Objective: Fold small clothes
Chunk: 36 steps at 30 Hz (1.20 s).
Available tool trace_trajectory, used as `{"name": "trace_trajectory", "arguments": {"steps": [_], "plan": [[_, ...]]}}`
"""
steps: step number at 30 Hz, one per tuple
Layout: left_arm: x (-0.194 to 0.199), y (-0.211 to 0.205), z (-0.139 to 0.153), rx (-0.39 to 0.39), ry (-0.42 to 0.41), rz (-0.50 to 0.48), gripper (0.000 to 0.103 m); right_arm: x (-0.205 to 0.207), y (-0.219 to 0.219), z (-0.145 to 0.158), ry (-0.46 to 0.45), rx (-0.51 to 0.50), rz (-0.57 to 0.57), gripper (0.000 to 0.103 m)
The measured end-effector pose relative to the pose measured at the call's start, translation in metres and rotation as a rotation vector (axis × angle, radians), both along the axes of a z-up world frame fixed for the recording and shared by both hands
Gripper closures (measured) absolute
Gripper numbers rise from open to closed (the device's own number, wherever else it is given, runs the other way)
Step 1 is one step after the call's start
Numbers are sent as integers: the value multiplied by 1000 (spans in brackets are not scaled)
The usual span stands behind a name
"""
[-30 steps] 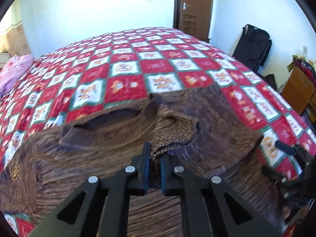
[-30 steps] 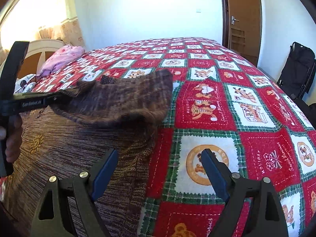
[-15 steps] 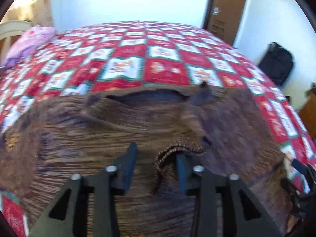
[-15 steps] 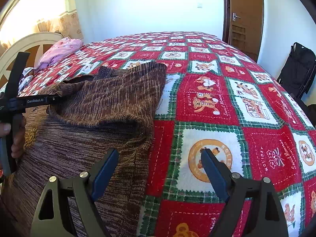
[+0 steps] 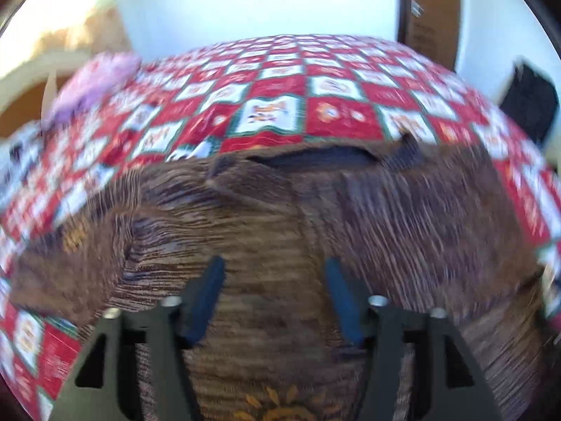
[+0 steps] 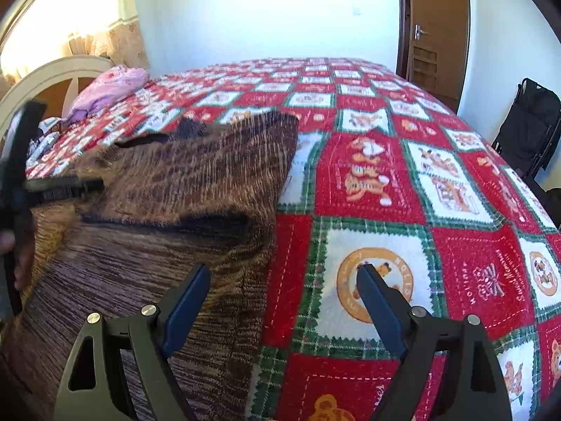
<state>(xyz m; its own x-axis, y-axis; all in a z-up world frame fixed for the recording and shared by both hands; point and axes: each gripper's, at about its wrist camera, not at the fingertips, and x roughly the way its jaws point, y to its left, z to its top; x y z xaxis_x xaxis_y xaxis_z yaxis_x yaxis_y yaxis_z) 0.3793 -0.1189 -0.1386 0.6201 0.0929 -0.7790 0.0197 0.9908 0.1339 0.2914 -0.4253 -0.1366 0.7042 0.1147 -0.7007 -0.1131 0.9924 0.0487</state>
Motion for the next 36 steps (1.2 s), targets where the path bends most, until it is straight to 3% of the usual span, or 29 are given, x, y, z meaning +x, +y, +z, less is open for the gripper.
{"name": "trace_trajectory", "arguments": {"steps": [3,5,7,10,14,16,19,24,28,31,33,36], "plan": [[-11,-5,-6,102,-42,-31,32,-1,2,18,-43,57,28,17],[-14,-5,-7,192,-72,-43,21,4,9,30,-59,89,60,17],[-13,0,-8,218,-80,-39,16,14,24,40,-68,94,107,17],[-10,10,-8,196,-67,-23,9,39,46,35,-13,114,201,17],[-5,18,-11,176,-52,-9,0,63,55,-5,173,189,183,17],[-4,23,-12,164,-46,1,0,50,64,-8,123,131,193,17],[-2,31,-15,145,-28,6,0,40,81,-4,140,38,239,17],[-1,34,-16,105,-21,10,0,48,85,25,66,59,215,17],[-3,37,-16,80,-23,13,0,75,97,14,135,92,173,17],[-7,40,-14,65,-34,5,0,75,125,-12,199,20,223,15],[-15,45,-10,48,-52,3,0,62,140,-11,162,-37,270,15],[-32,56,-2,12,-80,-21,0,54,148,0,128,-42,294,15]]}}
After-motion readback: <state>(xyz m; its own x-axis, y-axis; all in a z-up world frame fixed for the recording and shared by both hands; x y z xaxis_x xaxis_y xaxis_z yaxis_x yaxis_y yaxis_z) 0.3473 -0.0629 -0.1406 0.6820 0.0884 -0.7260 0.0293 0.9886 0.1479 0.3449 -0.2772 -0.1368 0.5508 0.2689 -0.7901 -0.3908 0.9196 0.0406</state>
